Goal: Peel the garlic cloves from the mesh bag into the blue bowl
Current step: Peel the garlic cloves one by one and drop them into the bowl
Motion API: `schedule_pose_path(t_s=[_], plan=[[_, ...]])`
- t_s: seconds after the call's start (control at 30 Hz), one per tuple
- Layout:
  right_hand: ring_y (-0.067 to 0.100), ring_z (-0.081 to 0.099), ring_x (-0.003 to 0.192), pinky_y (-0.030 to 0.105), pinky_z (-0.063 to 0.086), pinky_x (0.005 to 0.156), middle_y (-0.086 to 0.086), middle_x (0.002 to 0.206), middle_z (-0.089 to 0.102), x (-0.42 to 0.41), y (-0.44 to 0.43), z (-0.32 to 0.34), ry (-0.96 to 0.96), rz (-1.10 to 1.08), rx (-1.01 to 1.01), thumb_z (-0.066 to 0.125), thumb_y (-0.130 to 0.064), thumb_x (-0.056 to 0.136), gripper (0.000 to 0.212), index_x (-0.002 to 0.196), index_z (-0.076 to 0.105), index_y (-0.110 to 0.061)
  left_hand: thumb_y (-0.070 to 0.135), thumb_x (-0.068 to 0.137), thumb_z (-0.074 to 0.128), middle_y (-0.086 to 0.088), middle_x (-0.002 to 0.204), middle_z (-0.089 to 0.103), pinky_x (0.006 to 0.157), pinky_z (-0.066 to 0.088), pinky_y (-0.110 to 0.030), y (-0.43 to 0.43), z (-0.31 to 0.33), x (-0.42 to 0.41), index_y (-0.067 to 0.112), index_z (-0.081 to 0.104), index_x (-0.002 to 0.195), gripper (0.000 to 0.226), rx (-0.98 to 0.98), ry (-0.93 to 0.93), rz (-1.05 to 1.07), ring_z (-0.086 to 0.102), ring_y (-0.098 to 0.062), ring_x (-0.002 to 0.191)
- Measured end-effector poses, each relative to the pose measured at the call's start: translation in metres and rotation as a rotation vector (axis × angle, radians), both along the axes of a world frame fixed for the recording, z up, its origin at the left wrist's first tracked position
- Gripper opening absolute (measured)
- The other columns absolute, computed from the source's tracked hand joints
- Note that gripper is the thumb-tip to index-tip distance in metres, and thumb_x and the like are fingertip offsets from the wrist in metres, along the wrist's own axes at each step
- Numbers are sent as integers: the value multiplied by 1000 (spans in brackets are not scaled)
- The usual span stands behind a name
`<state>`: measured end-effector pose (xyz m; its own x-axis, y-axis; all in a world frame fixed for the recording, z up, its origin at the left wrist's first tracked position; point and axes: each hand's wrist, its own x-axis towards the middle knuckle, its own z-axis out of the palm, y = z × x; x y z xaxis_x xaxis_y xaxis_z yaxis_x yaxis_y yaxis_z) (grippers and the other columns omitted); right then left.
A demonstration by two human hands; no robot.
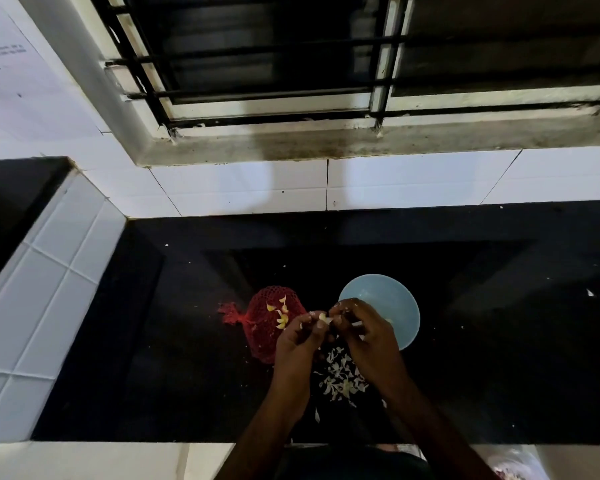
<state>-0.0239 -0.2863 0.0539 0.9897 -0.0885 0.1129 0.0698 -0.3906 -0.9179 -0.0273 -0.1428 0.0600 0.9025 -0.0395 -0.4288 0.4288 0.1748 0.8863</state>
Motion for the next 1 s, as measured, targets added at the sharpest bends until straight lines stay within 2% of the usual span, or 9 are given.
schedule_pose_path(t_s=[0.17, 0.27, 0.4, 0.5, 0.57, 0.7, 0.8, 0.93, 1.0], plan=[[5, 67, 97, 25, 58, 73, -13, 104, 64, 4, -3, 0, -5, -10, 18, 69, -21, 95, 5, 100, 68, -22, 14, 98, 64, -7, 108, 77, 93, 58, -44, 2, 2, 0, 9, 67, 113, 17, 72, -81, -6, 73, -24, 103], [6, 66, 97, 28, 58, 75, -13, 106, 64, 4, -5, 2, 10, -16, 46, 65, -24, 97, 6, 102, 68, -23, 18, 96, 69, -2, 101, 77, 89, 58, -39, 5, 2, -1, 16, 70, 106, 10, 167, -159, -5, 73, -16, 96], [9, 68, 97, 36, 59, 78, -13, 99, 69, 4, -5, 5, 102, 40, 61, 73, -27, 92, 7, 97, 68, -27, 19, 92, 75, -5, 103, 77, 92, 58, -50, 8, 1, 0, 17, 73, 100, 9, 240, -242, -35, 73, -20, 99], [10, 70, 88, 34, 59, 77, -7, 87, 73, 4, -2, 8, 147, 49, 127, 74, -23, 90, 9, 92, 65, -20, 16, 89, 77, -4, 100, 77, 91, 58, -54, 8, 1, 1, 18, 74, 97, 8, 266, -259, -11, 75, -21, 96], [12, 71, 83, 32, 59, 74, -2, 87, 74, 5, -2, 10, 174, 71, 175, 74, -23, 90, 11, 89, 65, -18, 14, 89, 77, -1, 97, 78, 89, 59, -54, 9, 2, 0, 23, 75, 94, 10, 307, -274, 0, 75, -20, 94], [27, 70, 76, 37, 59, 72, 8, 85, 70, 5, -9, 12, 197, 195, 214, 71, -15, 93, 12, 88, 61, -12, 14, 89, 77, 12, 94, 78, 86, 61, -41, 11, 6, -2, 27, 78, 94, 14, 442, -351, -55, 74, -8, 90], [26, 68, 75, 31, 55, 72, 9, 81, 67, 5, -14, 14, 174, 229, 154, 67, -7, 95, 12, 87, 58, -8, 13, 88, 76, 19, 94, 76, 85, 60, -29, 9, 11, -4, 29, 79, 94, 17, 489, -404, -79, 73, -2, 90], [26, 66, 77, 42, 54, 78, 8, 81, 64, 4, -18, 19, 152, 267, 129, 64, -7, 97, 15, 84, 56, -10, 14, 87, 77, 20, 96, 76, 85, 59, -26, 7, 14, -5, 32, 77, 94, 19, 475, -432, -91, 73, -2, 92], [24, 64, 79, 45, 53, 79, 4, 82, 63, 4, -18, 20, 151, 271, 124, 63, -9, 98, 16, 84, 55, -11, 14, 86, 77, 17, 96, 77, 87, 60, -29, 4, 17, -6, 29, 78, 95, 17, 420, -398, -78, 74, -3, 92]])
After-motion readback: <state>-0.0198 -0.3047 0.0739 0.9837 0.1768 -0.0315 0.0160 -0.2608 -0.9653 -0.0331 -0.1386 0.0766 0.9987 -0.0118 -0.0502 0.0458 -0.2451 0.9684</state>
